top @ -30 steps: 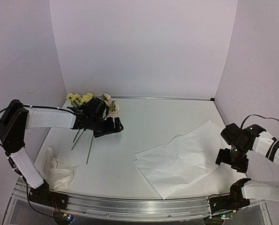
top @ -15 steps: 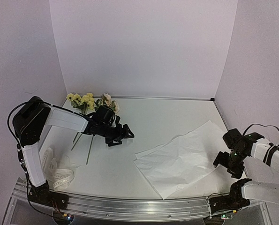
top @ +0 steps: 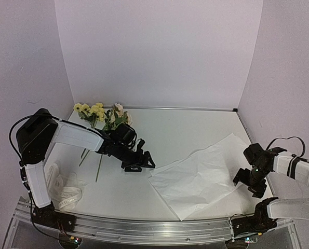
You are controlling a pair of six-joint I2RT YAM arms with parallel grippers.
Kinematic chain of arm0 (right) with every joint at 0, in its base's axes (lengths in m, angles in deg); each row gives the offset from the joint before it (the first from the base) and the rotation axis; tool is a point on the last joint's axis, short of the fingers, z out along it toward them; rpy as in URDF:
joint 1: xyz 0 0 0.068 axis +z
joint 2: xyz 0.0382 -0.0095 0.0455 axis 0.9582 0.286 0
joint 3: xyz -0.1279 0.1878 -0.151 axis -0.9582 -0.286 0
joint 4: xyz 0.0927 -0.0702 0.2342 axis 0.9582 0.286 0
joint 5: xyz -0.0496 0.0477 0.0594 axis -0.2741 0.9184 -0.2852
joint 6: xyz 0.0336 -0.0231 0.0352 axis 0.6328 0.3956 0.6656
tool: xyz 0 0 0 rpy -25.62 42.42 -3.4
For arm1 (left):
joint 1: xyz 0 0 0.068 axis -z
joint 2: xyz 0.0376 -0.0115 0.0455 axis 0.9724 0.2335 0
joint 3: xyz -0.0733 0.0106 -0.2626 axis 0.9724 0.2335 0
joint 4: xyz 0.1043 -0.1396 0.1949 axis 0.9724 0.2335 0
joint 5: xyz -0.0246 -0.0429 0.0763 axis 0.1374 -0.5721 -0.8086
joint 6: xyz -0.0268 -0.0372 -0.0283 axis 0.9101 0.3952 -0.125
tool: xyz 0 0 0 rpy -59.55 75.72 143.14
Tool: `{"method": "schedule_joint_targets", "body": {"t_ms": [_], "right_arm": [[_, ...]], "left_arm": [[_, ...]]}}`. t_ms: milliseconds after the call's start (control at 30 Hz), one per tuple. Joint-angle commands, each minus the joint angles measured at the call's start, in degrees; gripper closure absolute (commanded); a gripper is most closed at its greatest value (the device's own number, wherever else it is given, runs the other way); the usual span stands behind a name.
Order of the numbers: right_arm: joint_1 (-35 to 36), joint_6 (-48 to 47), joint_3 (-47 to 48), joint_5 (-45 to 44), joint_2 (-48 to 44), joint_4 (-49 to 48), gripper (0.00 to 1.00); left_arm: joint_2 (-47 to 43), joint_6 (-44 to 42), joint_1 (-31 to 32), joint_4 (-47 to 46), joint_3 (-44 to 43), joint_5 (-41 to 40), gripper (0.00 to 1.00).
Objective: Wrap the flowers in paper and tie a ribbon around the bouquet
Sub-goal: Move the folded wrapping paper to the center of the board.
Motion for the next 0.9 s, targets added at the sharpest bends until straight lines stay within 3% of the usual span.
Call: {"method": "schedule_joint_targets", "body": {"t_ms": [0, 367, 600, 867], "right_arm": [[-1.09, -0.96, 0.54, 0.30, 2.57, -3.54, 0.02], [-1.56, -3.45, 4.24, 10.10, 14.46, -13.51, 0.05], [-1.41, -5.29, 14.46, 16.54, 26.26, -15.21, 0.12], [3.69, -1.72, 24.98, 18.55, 37.87, -17.56, 0.17]], "left_arm": [[0.55, -3.25, 0.17, 7.50, -4.39, -4.04, 0.19], [-1.08, -1.41, 0.28, 8.98, -2.06, -2.85, 0.15], [-2.39, 3.48, -0.76, 7.80, -1.17, -2.81, 0.15], [-8.50, 18.35, -9.23, -8.41, 10.72, 5.68, 0.15]]}}
